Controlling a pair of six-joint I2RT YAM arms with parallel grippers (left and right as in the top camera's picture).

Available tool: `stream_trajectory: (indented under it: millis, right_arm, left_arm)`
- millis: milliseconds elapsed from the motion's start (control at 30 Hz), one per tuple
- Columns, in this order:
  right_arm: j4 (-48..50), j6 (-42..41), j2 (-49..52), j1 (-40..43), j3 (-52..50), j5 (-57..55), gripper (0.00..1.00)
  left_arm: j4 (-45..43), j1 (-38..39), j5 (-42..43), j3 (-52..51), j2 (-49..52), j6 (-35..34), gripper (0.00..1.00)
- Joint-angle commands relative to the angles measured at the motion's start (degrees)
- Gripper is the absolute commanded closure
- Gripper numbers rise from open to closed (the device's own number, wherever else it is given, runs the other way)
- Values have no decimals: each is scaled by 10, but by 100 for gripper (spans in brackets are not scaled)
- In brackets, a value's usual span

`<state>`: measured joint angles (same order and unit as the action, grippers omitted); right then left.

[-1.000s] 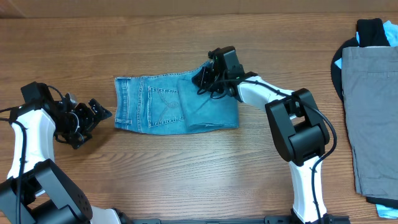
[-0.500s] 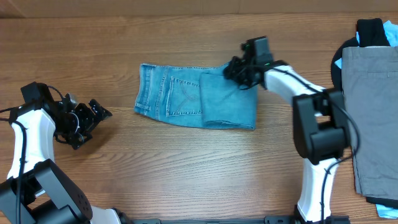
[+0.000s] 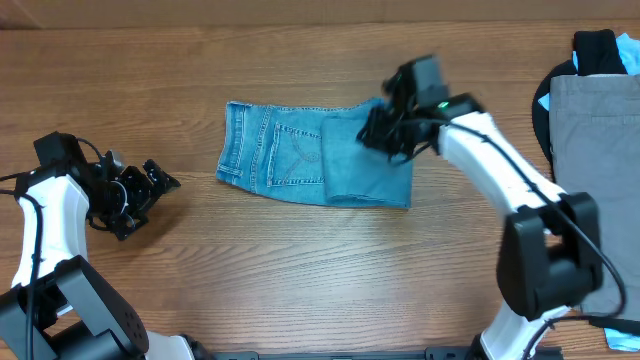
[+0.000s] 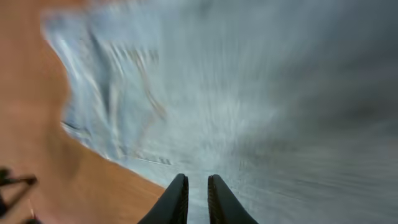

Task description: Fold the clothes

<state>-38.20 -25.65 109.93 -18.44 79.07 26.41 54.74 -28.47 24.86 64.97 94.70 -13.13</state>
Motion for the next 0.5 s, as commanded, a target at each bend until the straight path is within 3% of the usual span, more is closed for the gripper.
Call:
stream_trajectory:
  millis: [0, 167, 200, 300, 467]
  right_arm:
    - [41, -2, 23, -21, -56, 56, 85]
    - [103, -43, 38, -30, -128, 73, 85]
    - [106, -51, 40, -30, -143, 62, 89]
    - [94, -59, 40, -23, -159, 16, 96]
    - [59, -59, 21, -11, -159, -55, 96]
  left_arm:
    - [2, 4, 7, 0, 4, 13, 0]
    - [4, 4, 7, 0, 4, 13, 0]
    - [5, 4, 7, 0, 4, 13, 0]
    - [7, 4, 7, 0, 4, 14, 0]
    - [3, 4, 16, 0, 4, 30, 0]
